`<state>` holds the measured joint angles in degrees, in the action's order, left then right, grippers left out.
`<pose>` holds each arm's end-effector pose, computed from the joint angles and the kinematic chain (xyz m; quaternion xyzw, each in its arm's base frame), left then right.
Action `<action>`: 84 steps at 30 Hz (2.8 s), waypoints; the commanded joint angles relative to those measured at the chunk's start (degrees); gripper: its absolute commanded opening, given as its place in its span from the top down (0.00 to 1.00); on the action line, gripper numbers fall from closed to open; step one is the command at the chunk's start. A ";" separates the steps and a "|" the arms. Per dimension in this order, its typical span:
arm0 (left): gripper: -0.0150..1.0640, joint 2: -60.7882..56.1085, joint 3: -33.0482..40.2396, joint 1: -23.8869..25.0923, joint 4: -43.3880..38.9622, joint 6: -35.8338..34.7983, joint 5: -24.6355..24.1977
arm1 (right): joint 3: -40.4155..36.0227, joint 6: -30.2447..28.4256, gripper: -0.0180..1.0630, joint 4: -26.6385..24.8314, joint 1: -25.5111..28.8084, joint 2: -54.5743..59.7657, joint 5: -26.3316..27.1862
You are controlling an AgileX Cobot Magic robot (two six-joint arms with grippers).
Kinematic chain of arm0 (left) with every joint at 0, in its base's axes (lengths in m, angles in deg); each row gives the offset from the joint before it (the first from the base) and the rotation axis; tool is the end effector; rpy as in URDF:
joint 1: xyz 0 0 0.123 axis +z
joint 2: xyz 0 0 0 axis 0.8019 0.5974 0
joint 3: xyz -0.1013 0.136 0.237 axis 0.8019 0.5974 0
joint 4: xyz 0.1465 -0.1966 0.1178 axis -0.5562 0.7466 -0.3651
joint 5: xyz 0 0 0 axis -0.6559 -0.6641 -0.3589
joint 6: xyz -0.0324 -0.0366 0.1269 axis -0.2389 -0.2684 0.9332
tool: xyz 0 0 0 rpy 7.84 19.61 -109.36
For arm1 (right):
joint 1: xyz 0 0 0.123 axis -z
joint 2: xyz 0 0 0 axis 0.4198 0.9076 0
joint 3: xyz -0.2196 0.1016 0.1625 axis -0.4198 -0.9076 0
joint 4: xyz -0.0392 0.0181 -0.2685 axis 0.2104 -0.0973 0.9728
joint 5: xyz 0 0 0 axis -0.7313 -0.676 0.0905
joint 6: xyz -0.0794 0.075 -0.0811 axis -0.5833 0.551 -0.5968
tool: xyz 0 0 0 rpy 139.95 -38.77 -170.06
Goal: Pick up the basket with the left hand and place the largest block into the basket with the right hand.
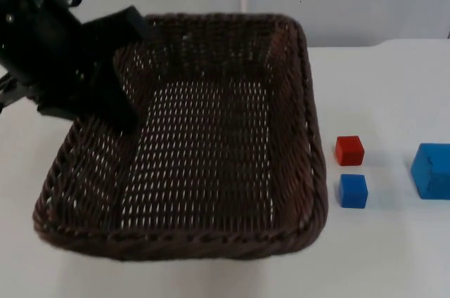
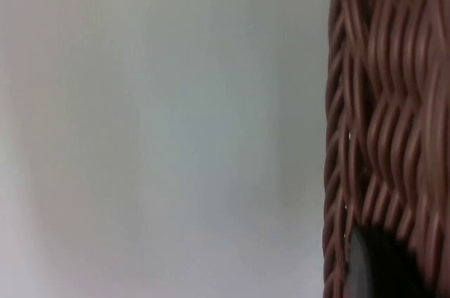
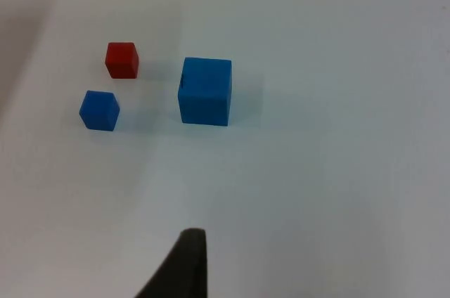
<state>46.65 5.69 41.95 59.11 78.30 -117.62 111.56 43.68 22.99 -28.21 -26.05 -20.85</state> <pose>0.3081 -0.1266 0.1699 0.0183 0.9642 -0.2570 0.0624 0.0448 0.0026 0.2691 -0.0364 0.8539 0.0086 0.5191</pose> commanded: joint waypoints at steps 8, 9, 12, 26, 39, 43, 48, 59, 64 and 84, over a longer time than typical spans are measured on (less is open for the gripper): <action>0.99 -0.91 4.31 0.12 -1.36 0.11 5.78 | 0.08 -0.46 0.01 0.31 0.35 -0.22 -0.11; 0.99 -0.91 4.29 0.12 -1.36 0.11 5.91 | 0.08 -0.46 0.01 0.31 0.35 -0.22 -0.11; 0.99 -0.91 4.29 0.12 -1.36 0.11 5.91 | 0.08 -0.46 0.01 0.31 0.35 -0.22 -0.11; 0.99 -0.91 4.29 0.12 -0.66 0.11 5.04 | 1.19 -0.11 0.01 0.00 0.35 -0.22 1.92; 0.99 -0.91 4.29 0.12 -0.05 0.11 4.92 | 7.68 2.08 0.01 -0.33 0.35 20.86 10.96; 0.99 -0.91 4.29 0.12 -0.05 0.11 4.92 | 9.89 2.08 0.01 -0.64 0.35 26.49 12.73; 0.99 -0.91 4.29 0.12 -0.05 0.11 4.92 | 14.84 2.08 0.01 -0.64 0.35 35.42 13.79; 0.99 -0.91 4.29 0.12 -0.06 0.27 5.41 | 20.35 1.96 0.01 -0.64 0.35 53.37 17.94; 0.99 -0.91 4.29 0.12 -0.06 0.69 5.41 | 20.35 1.96 0.01 -0.92 0.23 61.80 21.75; 0.99 -0.91 4.29 0.12 0.06 0.80 5.75 | 24.76 -0.19 0.01 -4.60 -6.75 84.56 26.56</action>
<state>46.65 10.03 41.95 57.42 78.83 -111.92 135.07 43.43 18.32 -33.51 56.88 5.34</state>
